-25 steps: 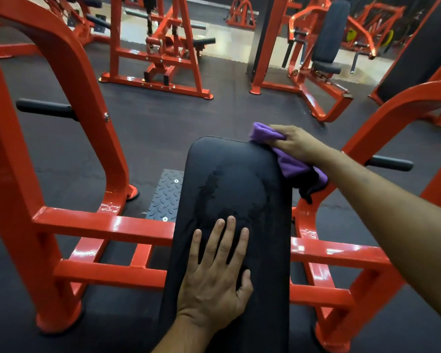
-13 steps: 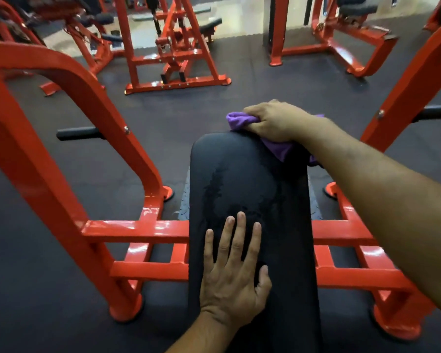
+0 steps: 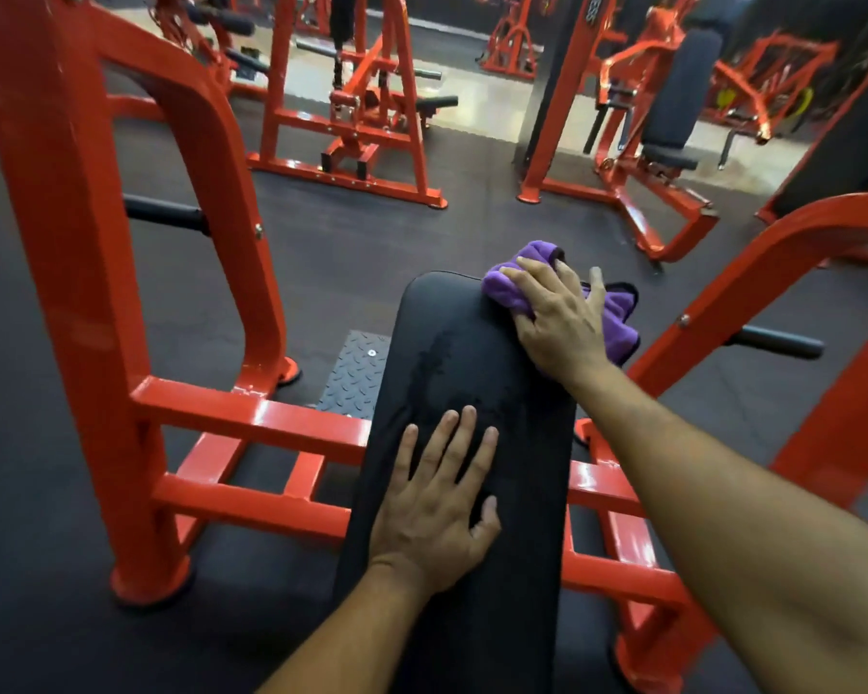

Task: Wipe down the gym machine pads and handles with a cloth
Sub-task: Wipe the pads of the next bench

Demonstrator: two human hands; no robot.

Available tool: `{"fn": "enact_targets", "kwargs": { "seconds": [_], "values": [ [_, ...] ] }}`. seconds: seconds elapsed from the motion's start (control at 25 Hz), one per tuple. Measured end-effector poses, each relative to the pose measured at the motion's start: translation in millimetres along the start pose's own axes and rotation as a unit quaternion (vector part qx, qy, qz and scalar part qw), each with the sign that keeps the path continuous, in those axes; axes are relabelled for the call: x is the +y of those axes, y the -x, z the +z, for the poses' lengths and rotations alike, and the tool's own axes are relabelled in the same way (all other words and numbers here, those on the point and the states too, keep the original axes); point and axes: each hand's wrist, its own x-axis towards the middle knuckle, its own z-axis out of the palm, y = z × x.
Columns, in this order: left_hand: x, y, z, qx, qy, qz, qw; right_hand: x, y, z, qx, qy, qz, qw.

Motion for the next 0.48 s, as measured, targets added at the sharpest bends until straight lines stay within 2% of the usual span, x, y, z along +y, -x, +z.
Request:
{"fn": "enact_targets", "kwargs": {
  "seconds": [0.12, 0.48],
  "values": [
    [3, 21, 1, -0.004, 0.012, -0.031, 0.999, -6, 2, -4, -0.042, 0.022, 0.056, 0.997],
    [2, 39, 12, 0.041, 0.021, -0.016, 0.999, 5, -5, -15, -0.023, 0.086, 0.014, 0.996]
  ]
}}
